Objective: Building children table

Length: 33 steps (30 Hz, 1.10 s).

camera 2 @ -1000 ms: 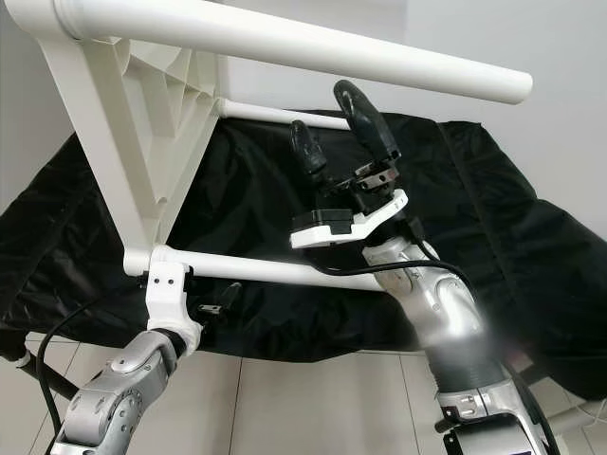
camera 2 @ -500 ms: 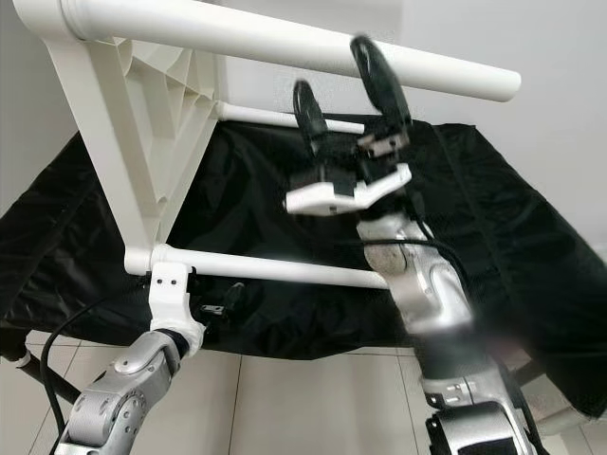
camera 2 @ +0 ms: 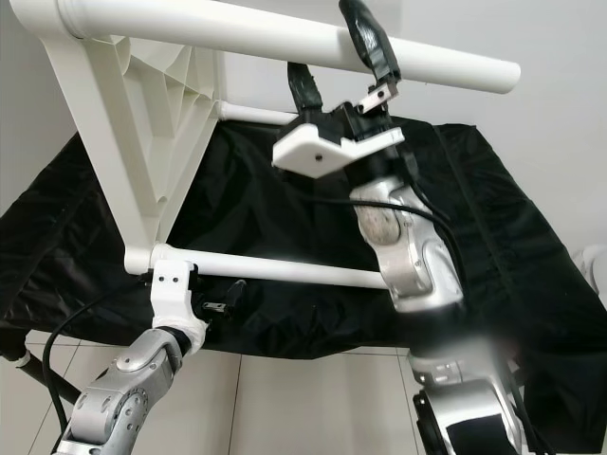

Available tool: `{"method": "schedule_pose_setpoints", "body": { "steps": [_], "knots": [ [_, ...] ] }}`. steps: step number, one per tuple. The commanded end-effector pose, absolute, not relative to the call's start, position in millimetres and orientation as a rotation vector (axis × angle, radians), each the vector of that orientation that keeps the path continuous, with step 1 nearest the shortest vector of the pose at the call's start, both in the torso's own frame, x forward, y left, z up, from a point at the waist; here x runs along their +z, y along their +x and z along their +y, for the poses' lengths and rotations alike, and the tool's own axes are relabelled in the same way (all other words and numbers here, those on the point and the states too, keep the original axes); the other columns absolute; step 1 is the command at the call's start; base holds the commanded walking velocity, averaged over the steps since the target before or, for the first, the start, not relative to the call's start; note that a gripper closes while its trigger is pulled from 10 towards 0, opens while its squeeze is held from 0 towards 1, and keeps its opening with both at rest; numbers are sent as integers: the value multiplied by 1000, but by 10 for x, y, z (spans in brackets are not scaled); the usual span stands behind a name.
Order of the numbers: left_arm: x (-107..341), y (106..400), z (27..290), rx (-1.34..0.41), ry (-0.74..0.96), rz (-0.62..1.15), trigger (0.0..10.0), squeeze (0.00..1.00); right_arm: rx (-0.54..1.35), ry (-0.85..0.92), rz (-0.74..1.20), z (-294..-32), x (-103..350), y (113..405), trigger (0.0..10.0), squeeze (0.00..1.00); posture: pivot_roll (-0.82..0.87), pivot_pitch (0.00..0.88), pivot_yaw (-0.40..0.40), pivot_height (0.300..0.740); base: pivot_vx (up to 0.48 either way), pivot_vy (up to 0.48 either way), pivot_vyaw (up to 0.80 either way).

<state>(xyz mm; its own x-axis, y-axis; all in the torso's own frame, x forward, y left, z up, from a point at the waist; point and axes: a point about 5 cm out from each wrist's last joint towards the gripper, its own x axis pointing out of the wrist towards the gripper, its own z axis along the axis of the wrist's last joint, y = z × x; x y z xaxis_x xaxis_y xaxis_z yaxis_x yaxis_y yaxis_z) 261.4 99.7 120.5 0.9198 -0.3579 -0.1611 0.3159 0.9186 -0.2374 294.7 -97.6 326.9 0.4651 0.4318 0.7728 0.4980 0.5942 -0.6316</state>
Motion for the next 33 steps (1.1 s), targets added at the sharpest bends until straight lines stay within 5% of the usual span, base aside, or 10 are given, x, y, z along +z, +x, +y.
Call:
{"method": "schedule_pose_setpoints", "body": {
  "steps": [1, 16, 17, 18, 33],
  "knots": [
    [1169, 2619, 980, -360, -202, 223, 10000, 0, -48, -995, -1147, -954, 3300, 2947, 10000, 0, -18, 32, -13, 740, 0, 0, 0],
    [1171, 2734, 941, -327, -233, 261, 10000, 0, -102, -1150, -1009, -833, 3537, 3134, 10000, 0, -39, 46, 13, 740, 0, 0, 0],
    [1178, 2768, 936, -310, -251, 268, 10000, 0, -102, -1141, -992, -831, 3553, 3148, 5529, 0, -39, 46, 13, 740, 0, 0, 0],
    [1188, 2829, 952, -268, -278, 276, 10000, 0, -102, -1118, -971, -839, 3570, 3153, 0, 0, -41, 49, 11, 740, 0, 0, 0],
    [1527, 3230, 1086, -50, -600, 210, 10000, 0, -165, -961, -869, -992, 3632, 3100, 0, 0, -63, 52, 22, 740, 0, 0, 0]
  ]
}}
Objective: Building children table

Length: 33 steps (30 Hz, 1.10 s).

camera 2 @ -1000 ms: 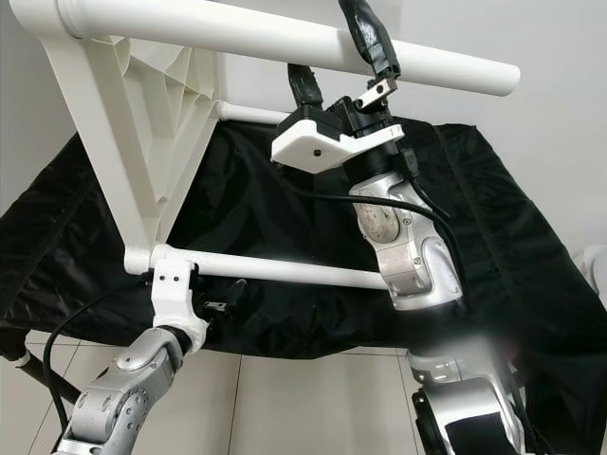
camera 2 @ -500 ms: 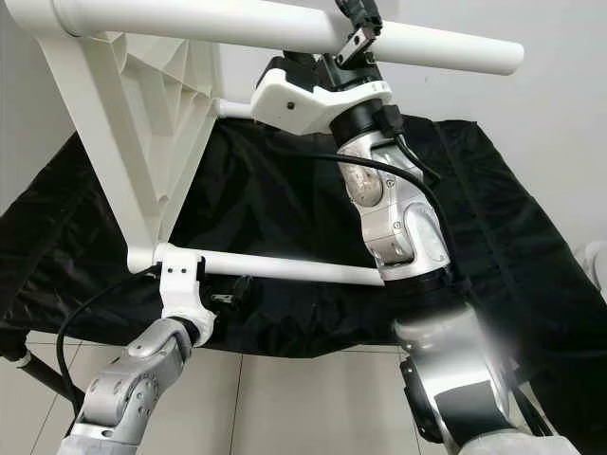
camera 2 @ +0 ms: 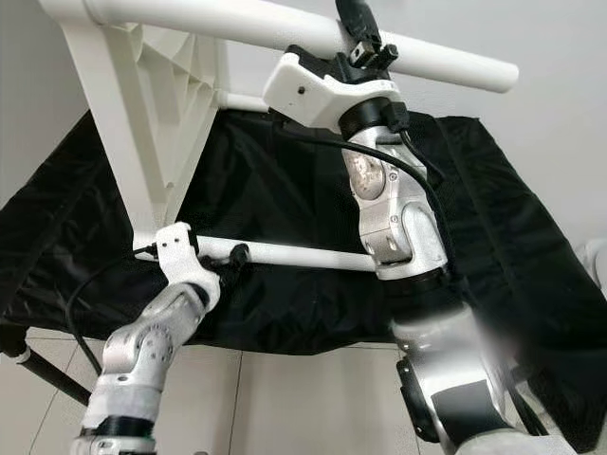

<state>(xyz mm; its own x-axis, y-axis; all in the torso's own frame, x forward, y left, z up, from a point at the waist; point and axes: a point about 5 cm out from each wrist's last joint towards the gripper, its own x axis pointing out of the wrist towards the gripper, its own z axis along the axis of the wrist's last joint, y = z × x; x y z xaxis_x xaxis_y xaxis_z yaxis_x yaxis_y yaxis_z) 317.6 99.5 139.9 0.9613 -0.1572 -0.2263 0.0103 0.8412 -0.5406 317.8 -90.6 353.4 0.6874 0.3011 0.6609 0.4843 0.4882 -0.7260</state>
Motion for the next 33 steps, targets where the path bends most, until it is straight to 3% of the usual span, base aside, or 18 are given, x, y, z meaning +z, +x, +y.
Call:
{"method": "schedule_pose_setpoints", "body": {
  "steps": [1, 9, 15, 16, 17, 18, 19, 29, 30, 33],
  "knots": [
    [1558, 3241, 1086, -28, -652, 206, 10000, 0, -165, -924, -855, -1016, 3644, 3095, 0, 0, -67, 54, 23, 740, 0, 0, 0],
    [1663, 3261, 1071, 27, -760, 178, 10000, 0, -173, -827, -832, -1078, 3721, 3070, 0, 0, -76, 61, 21, 740, 0, 0, 0],
    [1953, 3318, 689, -43, -990, 131, 10000, 0, -185, -682, -812, -1179, 3884, 3038, 0, 0, -82, 72, 11, 740, 0, 0, 0],
    [1982, 3333, 575, -73, -1031, 149, 8745, 0, -186, -663, -809, -1189, 3907, 3035, 0, 0, -83, 73, 11, 740, 0, 0, 0],
    [2007, 3342, 487, -103, -1065, 160, 3176, 0, -185, -649, -806, -1194, 3921, 3033, 0, 0, -85, 75, 13, 740, 0, 0, 0],
    [2007, 3342, 487, -103, -1065, 160, 3176, 0, -185, -649, -806, -1194, 3921, 3033, 0, 0, -85, 75, 13, 740, 0, 0, 0],
    [2035, 3349, 430, -120, -1103, 162, 0, 0, -189, -627, -806, -1203, 3945, 3025, 0, 0, -92, 79, 12, 740, 0, 0, 0],
    [2296, 3317, 151, -259, -1095, 116, 0, 0, -217, -537, -826, -1293, 4207, 3018, 0, 0, -101, 91, 8, 740, 0, 0, 0],
    [2651, 3364, 199, -294, -980, -53, 0, 0, -231, -482, -846, -1353, 4364, 3018, 0, 0, -104, 94, 8, 740, 0, 0, 0],
    [2823, 3381, 238, -305, -935, -132, 0, 0, -235, -463, -857, -1374, 4419, 3012, 0, 0, -104, 94, 8, 740, 0, 0, 0]
  ]
}}
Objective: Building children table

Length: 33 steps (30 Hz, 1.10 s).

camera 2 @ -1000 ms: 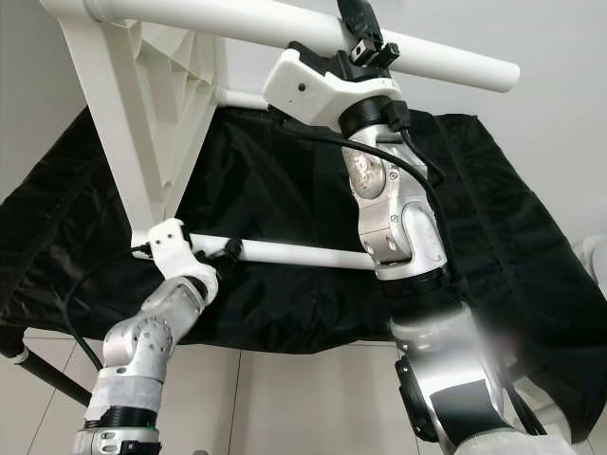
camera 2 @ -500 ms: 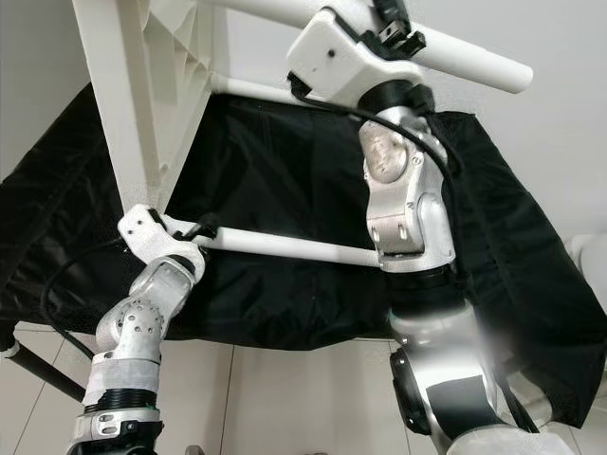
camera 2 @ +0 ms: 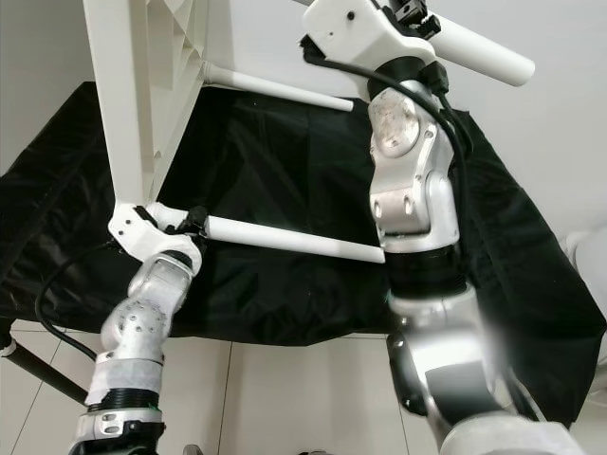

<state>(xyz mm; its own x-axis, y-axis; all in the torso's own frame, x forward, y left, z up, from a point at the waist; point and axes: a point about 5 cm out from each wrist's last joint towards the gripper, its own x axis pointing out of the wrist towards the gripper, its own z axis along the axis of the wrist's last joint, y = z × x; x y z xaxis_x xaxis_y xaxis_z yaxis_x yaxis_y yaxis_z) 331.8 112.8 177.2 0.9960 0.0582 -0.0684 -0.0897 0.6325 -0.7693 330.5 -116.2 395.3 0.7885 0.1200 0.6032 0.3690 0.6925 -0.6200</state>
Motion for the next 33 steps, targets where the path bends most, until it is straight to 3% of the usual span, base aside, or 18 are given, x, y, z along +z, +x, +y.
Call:
{"method": "schedule_pose_setpoints", "body": {
  "steps": [1, 8, 10, 13, 17, 18, 19, 20, 22, 23, 26, 27, 32, 33],
  "knots": [
    [2995, 3391, 289, -309, -876, -216, 0, 0, -242, -450, -866, -1398, 4457, 3005, 0, 0, -105, 93, 7, 740, 0, 0, 0],
    [3459, 3365, 415, -337, -818, -413, 0, 0, -269, -422, -893, -1480, 4529, 2975, 0, 0, -103, 95, 5, 740, 0, 0, 0],
    [3786, 3287, 470, -363, -759, -555, 0, 0, -340, -429, -918, -1585, 4549, 2916, 0, 0, -99, 99, -1, 740, 0, 0, 0],
    [3898, 3253, 485, -375, -744, -602, 0, 0, -374, -433, -926, -1634, 4551, 2891, 0, 0, -99, 99, -1, 740, 0, 0, 0],
    [4120, 3153, 489, -404, -693, -701, 0, 0, -491, -450, -856, -1891, 4346, 2886, 0, 0, -83, 102, -8, 740, 0, 0, 0],
    [4285, 3068, 441, -457, -661, -755, 0, 0, -562, -443, -751, -2094, 4001, 2920, 0, 0, -68, 116, -12, 740, 0, 0, 0],
    [4285, 3068, 441, -457, -661, -755, 0, 0, -562, -443, -751, -2094, 4001, 2920, 0, 0, -68, 116, -12, 740, 0, 0, 0],
    [4399, 2994, 405, -495, -630, -801, 0, 0, -602, -436, -656, -2230, 3665, 2923, 0, 0, -82, 111, -1, 740, 0, 0, 0],
    [4399, 2994, 405, -495, -630, -801, 0, 0, -602, -436, -656, -2230, 3665, 2923, 0, 0, -82, 111, -1, 740, 0, 0, 0],
    [4426, 2995, 327, -545, -638, -777, 0, 0, -602, -402, -537, -2324, 3242, 2954, 0, 0, -79, 128, 0, 740, 0, 0, 0],
    [4403, 3020, 244, -591, -630, -738, 0, 0, -602, -330, -432, -2386, 2880, 2968, 0, 0, -84, 124, 11, 740, 0, 0, 0],
    [4338, 3078, 136, -619, -612, -670, 0, 0, -589, -234, -325, -2407, 2481, 2981, 0, 0, -86, 130, 23, 740, 0, 0, 0],
    [4180, 3173, -12, -638, -513, -577, 0, 0, -530, -112, -254, -2374, 2208, 3040, 0, 0, -77, 135, 32, 740, 0, 0, 0],
    [4141, 3183, -39, -650, -501, -555, 8549, 0, -512, -106, -244, -2354, 2176, 3056, 4824, 0, -73, 135, 33, 740, 0, 0, 0]
  ]
}}
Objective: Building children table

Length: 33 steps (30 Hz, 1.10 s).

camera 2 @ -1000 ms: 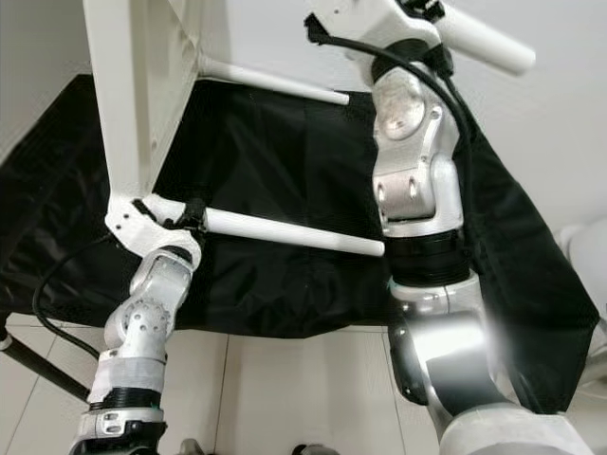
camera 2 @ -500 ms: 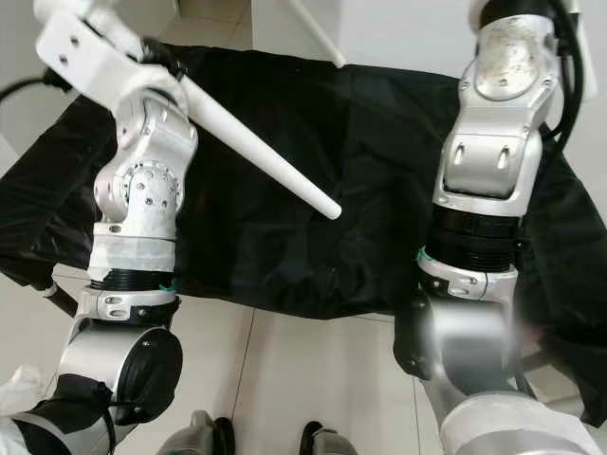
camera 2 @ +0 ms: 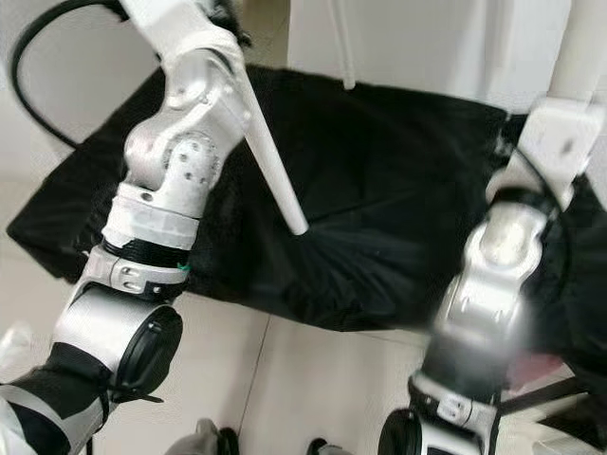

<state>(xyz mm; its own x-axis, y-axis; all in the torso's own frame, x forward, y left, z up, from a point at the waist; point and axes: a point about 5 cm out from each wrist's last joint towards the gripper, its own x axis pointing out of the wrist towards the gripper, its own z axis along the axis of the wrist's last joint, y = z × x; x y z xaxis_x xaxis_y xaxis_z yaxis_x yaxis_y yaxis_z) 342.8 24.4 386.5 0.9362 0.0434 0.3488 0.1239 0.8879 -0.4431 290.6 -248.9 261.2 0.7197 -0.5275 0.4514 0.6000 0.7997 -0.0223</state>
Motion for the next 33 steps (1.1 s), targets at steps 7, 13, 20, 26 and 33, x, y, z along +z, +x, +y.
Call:
{"method": "schedule_pose_setpoints", "body": {
  "steps": [7, 13, 20, 26, 33],
  "knots": [
    [3990, 3229, -84, -670, -463, -487, 10000, 1000, -448, -11, -211, -2248, 2068, 3066, 10000, 1000, -56, 140, 37, 740, 0, 0, 0],
    [3797, 3299, -48, -664, -418, -410, 10000, 1000, -383, 26, -214, -2125, 2002, 3062, 10000, 1000, -48, 142, 35, 740, 0, 0, 0],
    [3642, 3288, 97, -644, -402, -386, 10000, 0, -312, 56, -281, -2062, 2045, 3031, 10000, 0, -39, 142, 31, 740, 0, 0, 0],
    [3463, 3219, 274, -641, -382, -399, 10000, 0, -283, 75, -340, -2016, 2061, 2928, 10000, 0, -32, 140, 28, 740, 0, 0, 0],
    [3151, 3101, 464, -616, -300, -376, 10000, 0, -257, 57, -372, -1932, 2009, 2758, 10000, 0, -25, 143, 28, 740, 0, 0, 0]
  ]
}}
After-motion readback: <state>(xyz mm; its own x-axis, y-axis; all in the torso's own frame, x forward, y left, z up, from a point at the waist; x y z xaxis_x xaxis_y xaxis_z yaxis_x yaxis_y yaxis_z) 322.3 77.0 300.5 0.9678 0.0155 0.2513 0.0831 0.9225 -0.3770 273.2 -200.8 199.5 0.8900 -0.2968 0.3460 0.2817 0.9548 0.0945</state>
